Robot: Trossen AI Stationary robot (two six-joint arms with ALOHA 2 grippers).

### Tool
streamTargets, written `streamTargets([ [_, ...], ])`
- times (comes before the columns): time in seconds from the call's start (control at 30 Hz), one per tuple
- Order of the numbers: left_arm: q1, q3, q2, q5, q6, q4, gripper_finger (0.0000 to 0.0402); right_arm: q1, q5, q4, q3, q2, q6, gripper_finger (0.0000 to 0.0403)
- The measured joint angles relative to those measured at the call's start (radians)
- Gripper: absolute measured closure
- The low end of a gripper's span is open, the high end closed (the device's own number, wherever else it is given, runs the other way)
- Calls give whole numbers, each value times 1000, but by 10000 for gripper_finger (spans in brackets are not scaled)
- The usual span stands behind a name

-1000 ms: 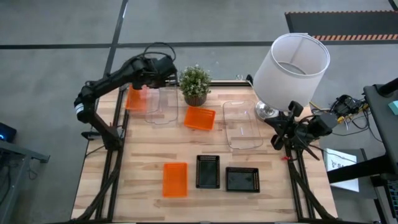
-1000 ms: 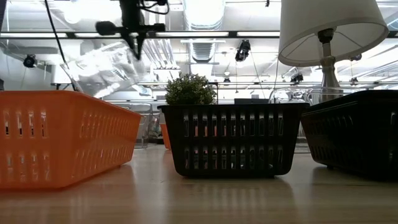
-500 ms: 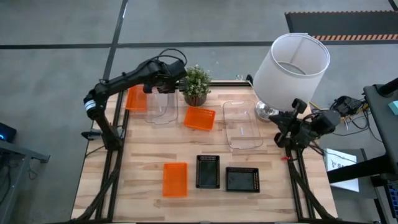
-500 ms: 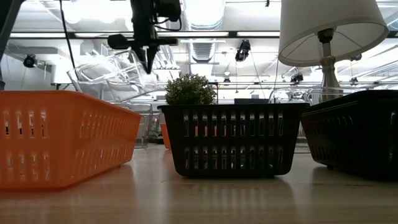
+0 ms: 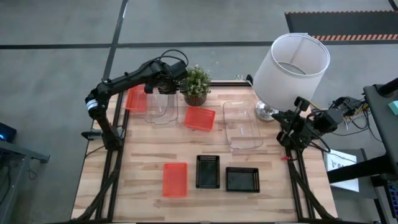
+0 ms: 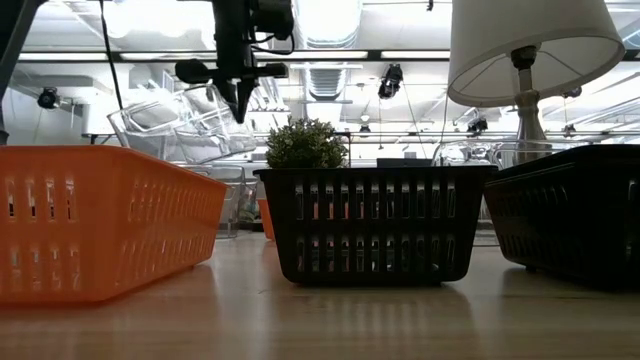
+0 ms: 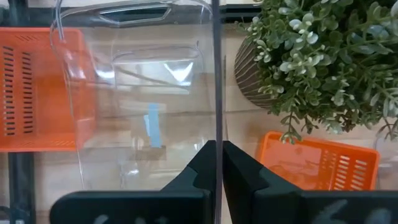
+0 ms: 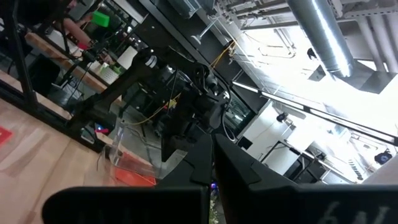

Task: Stack baskets by color
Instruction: Stack the bottom transparent bin on the top transparent bin

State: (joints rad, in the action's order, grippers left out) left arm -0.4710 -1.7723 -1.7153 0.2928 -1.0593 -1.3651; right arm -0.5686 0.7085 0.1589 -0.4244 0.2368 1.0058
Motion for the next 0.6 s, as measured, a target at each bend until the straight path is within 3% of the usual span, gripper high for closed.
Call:
streamTargets([
  [0.6,-1,47,0,-1,-3,6,402,0,0,0,0,1,0,394],
])
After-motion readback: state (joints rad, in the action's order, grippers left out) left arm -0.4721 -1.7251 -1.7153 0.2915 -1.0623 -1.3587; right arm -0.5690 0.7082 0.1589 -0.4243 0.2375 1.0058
